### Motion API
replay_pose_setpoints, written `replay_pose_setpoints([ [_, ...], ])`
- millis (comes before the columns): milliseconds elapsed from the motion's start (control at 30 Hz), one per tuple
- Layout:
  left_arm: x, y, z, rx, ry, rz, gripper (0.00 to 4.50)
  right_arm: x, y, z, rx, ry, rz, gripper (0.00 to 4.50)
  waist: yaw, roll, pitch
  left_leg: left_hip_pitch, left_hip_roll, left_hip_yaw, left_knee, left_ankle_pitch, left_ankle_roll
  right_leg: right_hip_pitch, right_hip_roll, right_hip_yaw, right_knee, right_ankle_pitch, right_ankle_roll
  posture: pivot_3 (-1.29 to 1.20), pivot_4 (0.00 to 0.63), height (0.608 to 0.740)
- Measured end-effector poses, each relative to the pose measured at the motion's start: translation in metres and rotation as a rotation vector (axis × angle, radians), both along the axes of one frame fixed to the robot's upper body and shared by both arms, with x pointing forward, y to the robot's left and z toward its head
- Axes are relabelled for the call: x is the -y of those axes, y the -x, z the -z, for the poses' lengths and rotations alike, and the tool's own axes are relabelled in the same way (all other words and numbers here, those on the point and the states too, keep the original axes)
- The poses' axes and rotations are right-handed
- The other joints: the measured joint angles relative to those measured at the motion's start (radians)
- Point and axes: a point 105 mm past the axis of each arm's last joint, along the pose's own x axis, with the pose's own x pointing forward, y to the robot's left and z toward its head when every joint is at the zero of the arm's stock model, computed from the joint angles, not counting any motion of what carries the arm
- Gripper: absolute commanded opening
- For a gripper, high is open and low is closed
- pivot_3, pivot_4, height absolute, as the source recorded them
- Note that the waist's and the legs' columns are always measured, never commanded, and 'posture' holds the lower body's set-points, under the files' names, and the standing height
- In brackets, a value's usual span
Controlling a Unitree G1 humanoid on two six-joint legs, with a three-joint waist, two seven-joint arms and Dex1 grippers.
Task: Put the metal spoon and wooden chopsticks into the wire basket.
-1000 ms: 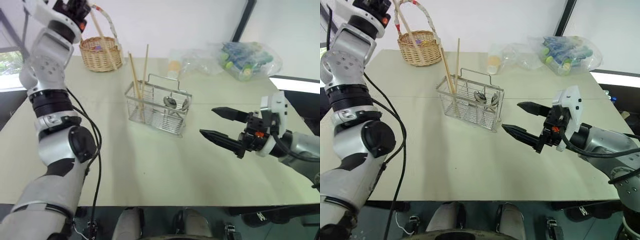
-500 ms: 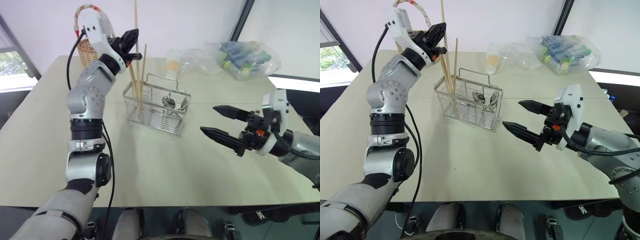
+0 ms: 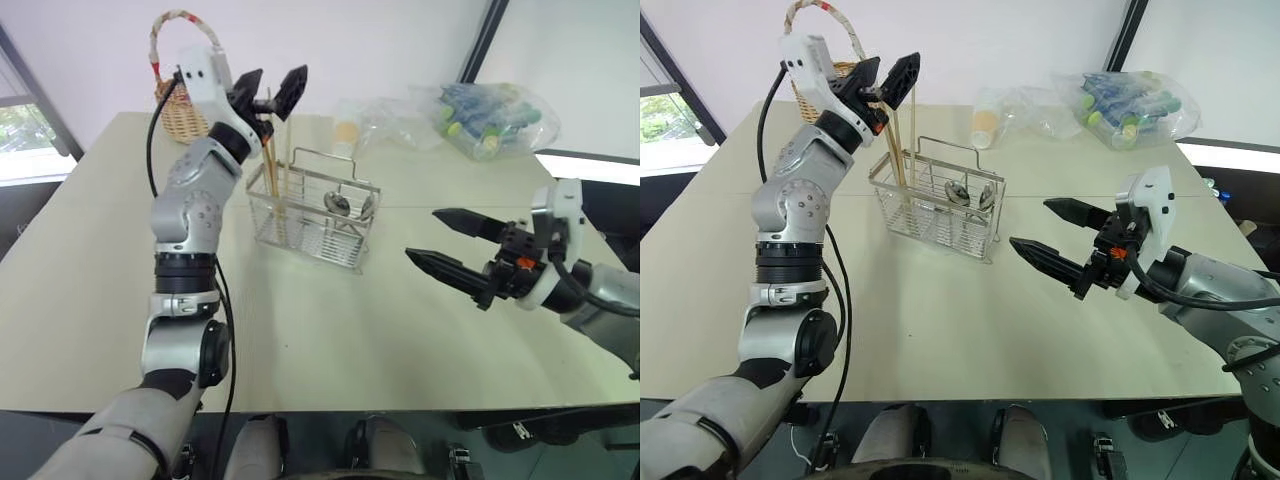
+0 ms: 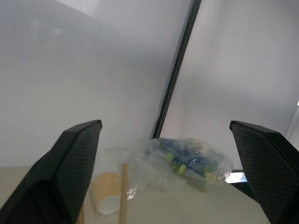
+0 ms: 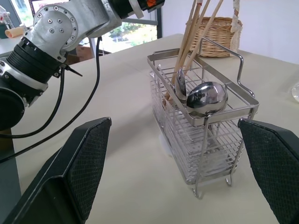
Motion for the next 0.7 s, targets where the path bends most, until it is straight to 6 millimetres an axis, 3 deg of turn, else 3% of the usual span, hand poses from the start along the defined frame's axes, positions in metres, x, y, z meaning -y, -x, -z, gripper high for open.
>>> replay_pose_setpoints([
  [100,-0.018,0.006,-0.006,-0.013,-0.072,0.013,4.45,0.003,-0.002,0.001,-0.001,0.020,-0.001,4.50,-0.003,0.001,0.001,0.001,0.000,0.000,0.000,0.000,0.000,-0.001,0.001,0.000,0.000,0.000,0.000,0.00,0.150,0.623],
  [200,-0.053,0.022,-0.010,-0.020,-0.244,0.028,4.45,0.012,-0.010,0.002,0.006,0.063,0.013,4.50,-0.008,0.004,0.002,0.002,0.001,0.002,-0.002,0.000,0.000,-0.001,0.001,0.000,0.000,0.000,0.000,0.00,0.150,0.623],
  [300,-0.098,0.051,0.006,-0.074,-0.519,0.059,4.45,0.028,-0.021,0.006,0.016,0.131,0.049,4.50,-0.012,0.006,0.002,0.003,0.001,0.002,-0.002,0.000,0.000,-0.003,0.000,0.000,0.000,-0.001,-0.001,0.00,0.150,0.623],
  [367,-0.114,0.072,0.027,-0.142,-0.690,0.123,4.45,0.033,-0.025,0.008,0.019,0.162,0.053,4.50,-0.007,0.007,0.003,0.003,0.001,0.002,-0.002,0.000,0.000,-0.008,0.000,0.000,0.000,-0.001,-0.002,0.00,0.150,0.623],
  [533,-0.135,0.099,0.060,-0.255,-0.880,0.200,4.45,0.030,-0.034,0.015,0.030,0.200,0.009,4.50,0.018,0.009,0.008,0.001,0.000,0.002,0.000,-0.002,0.002,-0.009,-0.001,0.000,-0.001,-0.003,-0.005,0.00,0.150,0.623],
  [700,-0.139,0.105,0.057,-0.236,-0.882,0.173,4.45,0.019,-0.039,0.019,0.038,0.196,-0.045,4.50,0.027,0.008,0.009,0.001,0.001,0.002,0.000,-0.002,0.002,-0.009,-0.001,0.001,-0.001,-0.003,-0.004,0.00,0.150,0.623],
])
